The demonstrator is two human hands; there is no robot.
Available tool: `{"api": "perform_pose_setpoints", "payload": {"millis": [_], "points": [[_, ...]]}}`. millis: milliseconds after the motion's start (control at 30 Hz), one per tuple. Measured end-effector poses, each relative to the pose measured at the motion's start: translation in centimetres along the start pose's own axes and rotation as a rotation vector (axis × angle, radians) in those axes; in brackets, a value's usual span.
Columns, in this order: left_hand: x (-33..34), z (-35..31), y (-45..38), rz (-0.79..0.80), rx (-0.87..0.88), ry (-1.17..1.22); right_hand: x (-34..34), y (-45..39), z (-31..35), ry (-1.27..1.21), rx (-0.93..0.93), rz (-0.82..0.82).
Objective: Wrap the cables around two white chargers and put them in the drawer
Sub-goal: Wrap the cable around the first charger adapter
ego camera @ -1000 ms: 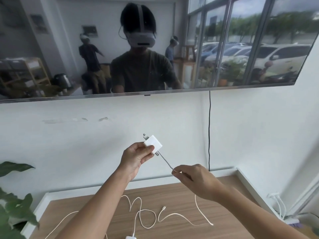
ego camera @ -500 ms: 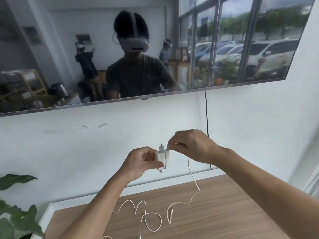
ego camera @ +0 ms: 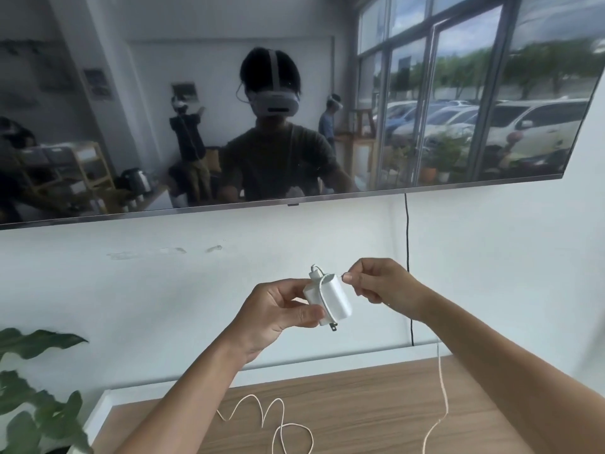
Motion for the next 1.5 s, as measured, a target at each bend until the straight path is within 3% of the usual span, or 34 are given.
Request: {"api": "perform_pose_setpoints", "payload": {"millis": [100,267,500,600,967,1100,1233,1400,1500], "points": [[-0.9,0.2,0.1,-0.047,0.027,0.048,0.8,0.3,-1.8,0.035,0.06,-0.001],[-3.9,1.2,0.5,-0.261,0.06,0.167,4.5,1.2,-2.6,0.445,0.108,0.078],[-7.1,1.8,1.4,-0.474,-0.027,-0.104,9.3,3.2,0.7,1.02,-0.148,0.137],[-7.2,1.7,1.0,-0.454,-0.06,-0.338,10.3,3.3,1.9,1.119,-0.166,0.156],[-5.4,1.4,0.0,-0.28,-0.096,-0.553,8.4,1.6,7.4,1.314,-0.389,-0.012],[-3.7,1.1,-0.6,-0.169,-0.111,-0.576,6.7,0.8,9.2,1.224,-0.401,-0.049],[-2.7,1.4,-0.8,-0.093,-0.122,-0.557,4.1,-0.6,8.5,1.041,-0.235,-0.041],[-1.7,1.0,-0.7,-0.015,-0.069,-0.38,0.8,-1.9,5.3,0.413,-0.084,0.02],[-1.1,0.7,-0.8,0.037,-0.052,-0.297,0.4,-2.2,3.6,0.237,-0.023,0.039]]}}
Point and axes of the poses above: each hand's wrist, its own y-axis away from the middle knuckle, its own x-axis out of the palm, z = x × y, the point moved 10 cm from there along -y, towards the middle knuckle, and after that the axes turned 13 degrees about z, right-handed, at the moved point
